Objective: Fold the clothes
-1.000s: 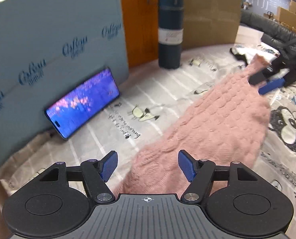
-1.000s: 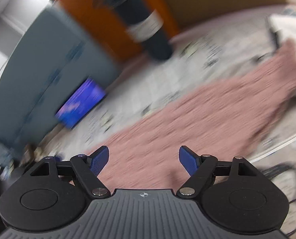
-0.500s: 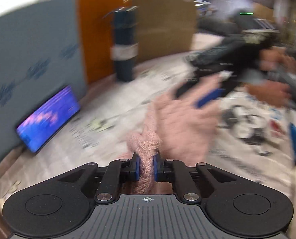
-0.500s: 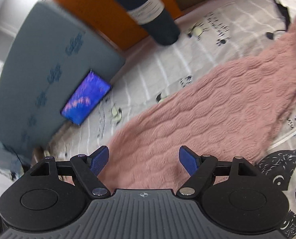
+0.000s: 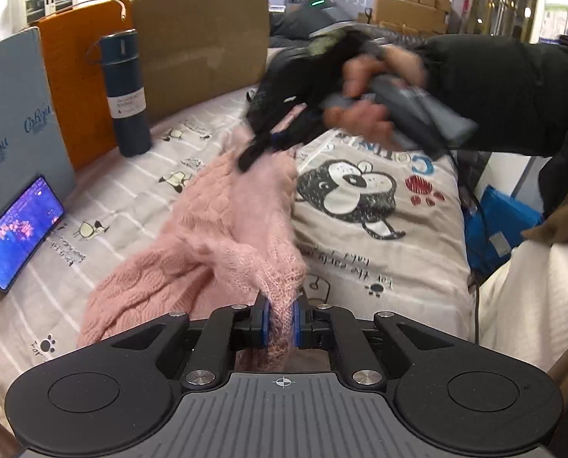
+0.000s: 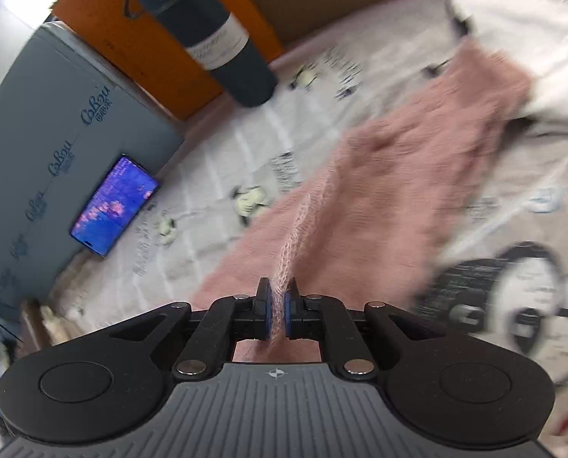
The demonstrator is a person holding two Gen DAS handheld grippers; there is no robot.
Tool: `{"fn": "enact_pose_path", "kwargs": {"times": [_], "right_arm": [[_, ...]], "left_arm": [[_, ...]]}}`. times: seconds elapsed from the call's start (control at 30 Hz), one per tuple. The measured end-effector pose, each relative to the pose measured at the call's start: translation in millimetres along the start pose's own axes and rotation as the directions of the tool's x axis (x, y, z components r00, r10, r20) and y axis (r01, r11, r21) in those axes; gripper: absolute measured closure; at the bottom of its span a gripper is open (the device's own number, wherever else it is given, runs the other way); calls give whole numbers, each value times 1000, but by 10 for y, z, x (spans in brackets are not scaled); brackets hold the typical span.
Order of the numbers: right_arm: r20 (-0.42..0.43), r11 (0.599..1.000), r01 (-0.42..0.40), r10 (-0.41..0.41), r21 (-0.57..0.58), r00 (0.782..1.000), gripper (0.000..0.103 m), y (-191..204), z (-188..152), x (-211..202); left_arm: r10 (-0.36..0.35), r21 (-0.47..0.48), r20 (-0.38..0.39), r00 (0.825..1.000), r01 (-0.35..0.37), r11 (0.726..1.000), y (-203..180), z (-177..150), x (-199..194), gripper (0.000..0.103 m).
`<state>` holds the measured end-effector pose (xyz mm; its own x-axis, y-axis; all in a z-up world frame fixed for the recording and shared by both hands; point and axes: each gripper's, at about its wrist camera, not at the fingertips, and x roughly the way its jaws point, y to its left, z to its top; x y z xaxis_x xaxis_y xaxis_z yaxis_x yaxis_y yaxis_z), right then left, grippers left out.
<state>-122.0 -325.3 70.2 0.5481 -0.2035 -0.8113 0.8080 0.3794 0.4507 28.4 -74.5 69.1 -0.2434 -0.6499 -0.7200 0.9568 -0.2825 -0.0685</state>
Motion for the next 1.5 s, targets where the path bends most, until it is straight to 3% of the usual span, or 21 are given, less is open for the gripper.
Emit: {"fn": "enact_pose_path", "kwargs": {"times": [0.2,0.33,0.43,0.5,0.53,0.57,0.6,0.63,0.7,0.77,0.8,0.83,0.93,1.0,1.07,1.17,1.3,1.4,1.5], "right_arm": [[-19,996,92,-92,-21,996,97,-389,-512,-540],[-123,992,123,-121,4,985,97,-580,-806,-566],[-172,992,129,-128,-5,977,97,-655,-819,-545],[-199,990,138,-138,-15,970,89,-702,-817,-542],[-187,986,162,-166,-39,968,80,-713,-770,-590],[-169,979,191,-200,-66,965,63,-727,-716,-639],[-124,965,242,-254,-103,959,53,-749,-635,-696],[-76,947,291,-303,-136,950,53,-771,-546,-750],[17,923,348,-350,-165,937,52,-805,-275,-783],[99,906,386,-374,-175,922,52,-827,13,-775],[133,900,396,-377,-180,917,52,-805,147,-740],[158,898,395,-369,-192,916,52,-756,270,-678],[156,900,308,-272,-309,950,50,-495,485,-386],[143,885,246,-205,-395,968,39,-313,616,-182],[89,813,161,-134,-560,987,35,-65,587,105],[-4,686,18,-30,-727,1000,35,298,468,459],[-66,556,-74,34,-828,997,35,630,305,737],[-118,503,-130,56,-855,991,36,712,282,851],[-153,468,-159,52,-869,987,39,733,298,972]], "left_arm": [[-77,28,-90,993,80,996,-80,-95,34,93],[-121,22,-208,971,128,992,-158,-233,178,93],[-129,-12,-283,950,131,991,-152,-327,276,89],[-131,-38,-317,939,125,991,-137,-368,301,87],[-135,-62,-313,940,121,991,-107,-359,255,82],[-145,-98,-297,944,121,988,-52,-333,185,78],[-144,-134,-257,956,113,985,28,-287,90,71],[-136,-170,-208,969,101,980,115,-235,-12,64],[-52,-246,-101,994,25,969,313,-97,-185,52],[93,-328,-24,995,-96,940,522,32,-254,46],[181,-373,-8,983,-171,912,624,86,-248,46],[264,-407,-14,964,-246,879,731,123,-209,46],[443,-476,-81,893,-425,770,979,152,0,47],[457,-559,-71,887,-415,718,1145,104,86,47],[453,-594,-85,887,-410,692,1235,84,192,47],[501,-578,-147,853,-485,656,1243,60,321,47],[535,-555,-229,813,-560,615,1180,-60,335,47],[503,-589,-237,831,-535,606,1150,-182,298,46],[483,-646,-254,838,-519,560,1181,-326,263,47]]}}
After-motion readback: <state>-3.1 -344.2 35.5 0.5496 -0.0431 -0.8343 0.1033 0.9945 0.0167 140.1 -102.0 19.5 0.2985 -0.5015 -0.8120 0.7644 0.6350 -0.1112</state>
